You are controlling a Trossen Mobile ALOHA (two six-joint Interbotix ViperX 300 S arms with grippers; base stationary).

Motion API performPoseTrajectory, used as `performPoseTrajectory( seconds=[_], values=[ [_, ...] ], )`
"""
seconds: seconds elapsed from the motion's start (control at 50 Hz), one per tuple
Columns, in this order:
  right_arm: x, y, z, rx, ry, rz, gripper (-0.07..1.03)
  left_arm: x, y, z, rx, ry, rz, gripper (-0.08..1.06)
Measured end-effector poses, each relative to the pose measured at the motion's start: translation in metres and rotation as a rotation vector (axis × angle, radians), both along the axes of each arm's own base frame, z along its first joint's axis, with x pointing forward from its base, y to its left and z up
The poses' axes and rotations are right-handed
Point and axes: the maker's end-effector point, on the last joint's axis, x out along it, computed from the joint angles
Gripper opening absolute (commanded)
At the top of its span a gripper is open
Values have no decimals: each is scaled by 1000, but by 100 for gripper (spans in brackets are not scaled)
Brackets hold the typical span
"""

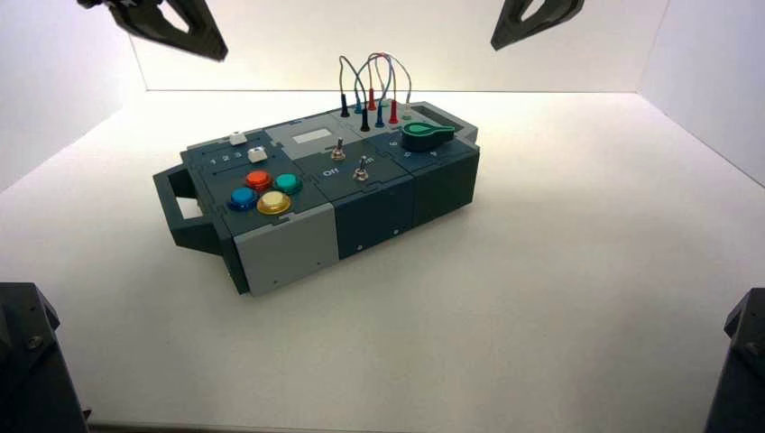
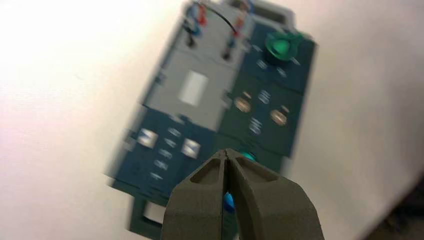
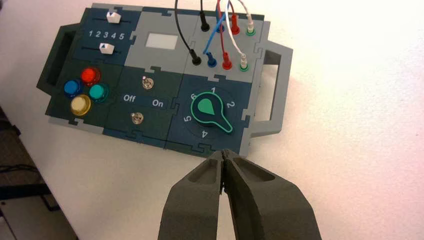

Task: Rotate the box clockwise.

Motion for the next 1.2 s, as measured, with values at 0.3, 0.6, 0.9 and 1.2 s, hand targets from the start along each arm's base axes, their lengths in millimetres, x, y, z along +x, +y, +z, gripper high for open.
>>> performPoseTrajectory(
  seconds=[0.3,0.6,0.9,1.2],
  values=[
    [12,3,10,4,-21,-1,-2,-39,-5,16,-129,193,90,-3],
    [38,9,6,-28,2,36,-2,-75,-5,27,-120,332,49,-3],
    [70,14,0,-57,2,51,-2,-100,9,27,62,582,-53,-3],
    [116,22,-3,-72,-46,37,-2,-117,26,3,167,649,108,-3]
  ],
)
